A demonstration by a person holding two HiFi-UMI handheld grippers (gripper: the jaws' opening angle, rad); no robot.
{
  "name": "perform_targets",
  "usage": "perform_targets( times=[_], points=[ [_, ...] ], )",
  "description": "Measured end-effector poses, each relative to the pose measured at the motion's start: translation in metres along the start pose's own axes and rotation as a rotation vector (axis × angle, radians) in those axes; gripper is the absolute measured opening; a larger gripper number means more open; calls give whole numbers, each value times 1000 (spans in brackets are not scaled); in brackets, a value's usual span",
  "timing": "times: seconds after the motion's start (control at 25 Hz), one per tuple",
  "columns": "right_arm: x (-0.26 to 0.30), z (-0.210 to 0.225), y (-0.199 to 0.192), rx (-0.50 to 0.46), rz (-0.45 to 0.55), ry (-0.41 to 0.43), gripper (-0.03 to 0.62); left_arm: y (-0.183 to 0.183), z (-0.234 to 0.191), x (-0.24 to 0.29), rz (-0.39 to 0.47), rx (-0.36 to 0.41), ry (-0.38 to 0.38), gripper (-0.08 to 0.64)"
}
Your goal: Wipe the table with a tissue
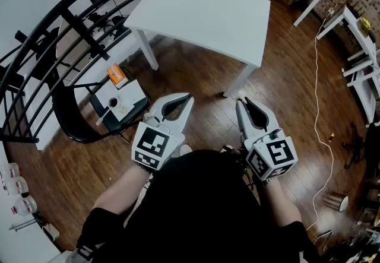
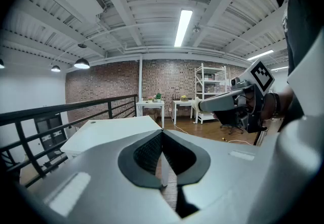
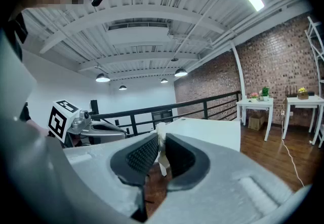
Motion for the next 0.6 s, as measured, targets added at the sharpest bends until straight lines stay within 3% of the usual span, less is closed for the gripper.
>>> perform_targets(
  times=[0.32, 0.6],
  points=[
    [26, 8, 3, -9, -24, 27, 35, -7, -17, 11, -11, -29, 20, 17],
    [53, 41, 6, 7, -32, 73, 35, 0, -26, 44, -52, -39, 50, 17]
  ],
)
Point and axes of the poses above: the fingertips, and each gripper's own axes: x forward along the fingers, z to its right, y out of its top, the point moved 9 cm from there along -x, backward along the fingers, and after that the axes turned 14 degrees about y, right-handed, at the moved point
